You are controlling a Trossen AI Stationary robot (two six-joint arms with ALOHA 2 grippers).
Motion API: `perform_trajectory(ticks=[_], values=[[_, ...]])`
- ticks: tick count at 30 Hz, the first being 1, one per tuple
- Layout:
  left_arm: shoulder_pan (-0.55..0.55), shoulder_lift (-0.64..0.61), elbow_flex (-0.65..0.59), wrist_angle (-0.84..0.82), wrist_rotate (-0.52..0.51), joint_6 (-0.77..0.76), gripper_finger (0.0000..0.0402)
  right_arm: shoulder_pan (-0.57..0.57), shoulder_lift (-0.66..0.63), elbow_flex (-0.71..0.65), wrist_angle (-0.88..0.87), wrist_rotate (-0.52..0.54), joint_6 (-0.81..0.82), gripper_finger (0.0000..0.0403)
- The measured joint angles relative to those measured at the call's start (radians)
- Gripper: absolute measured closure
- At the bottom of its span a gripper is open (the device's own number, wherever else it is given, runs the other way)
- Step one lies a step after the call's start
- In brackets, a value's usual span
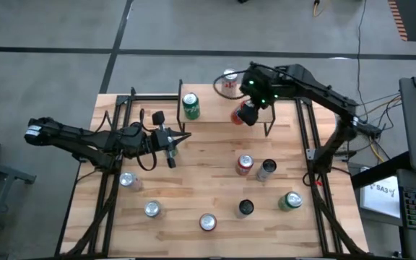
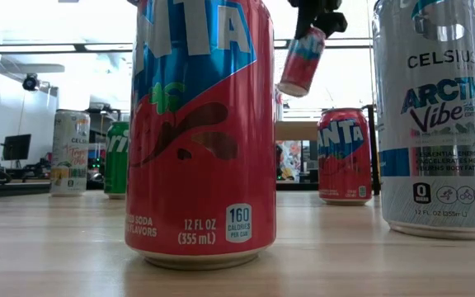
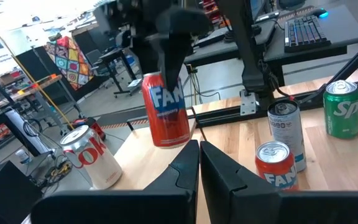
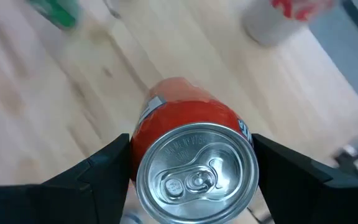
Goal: Place canned beverage on shelf
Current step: Put the top orange soda can on the shelf
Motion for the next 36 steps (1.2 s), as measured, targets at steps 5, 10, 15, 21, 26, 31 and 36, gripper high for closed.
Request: perform_trajectory(ticks=[5,10,15,21,26,31,36], values=[[0.0,0.0,0.0,0.0,0.0,-0.002,0.0402,0.0,0.088,0.097,-0.068,0.063,-0.037,0.0125],[0.0,0.0,0.0,0.0,0.0,-0.003,0.0402,-0.012,0.12,0.124,-0.076,0.056,-0.069,0.0125],[0.0,0.0,0.0,0.001,0.0,-0.006,0.0402,-0.027,0.125,0.124,-0.076,0.07,-0.09,0.0125],[0.0,0.0,0.0,0.001,0.0,-0.006,0.0402,-0.066,0.122,0.123,-0.077,0.068,-0.105,0.0125],[0.0,0.0,0.0,0.001,0.0,-0.006,0.0402,-0.1,0.124,0.123,-0.077,0.071,-0.116,0.0125],[0.0,0.0,0.0,0.001,0.0,-0.006,0.0402,-0.125,0.126,0.123,-0.078,0.071,-0.116,0.0125],[0.0,0.0,0.0,0.002,0.0,-0.006,0.0402,-0.151,0.134,0.122,-0.078,0.076,-0.115,0.0124]])
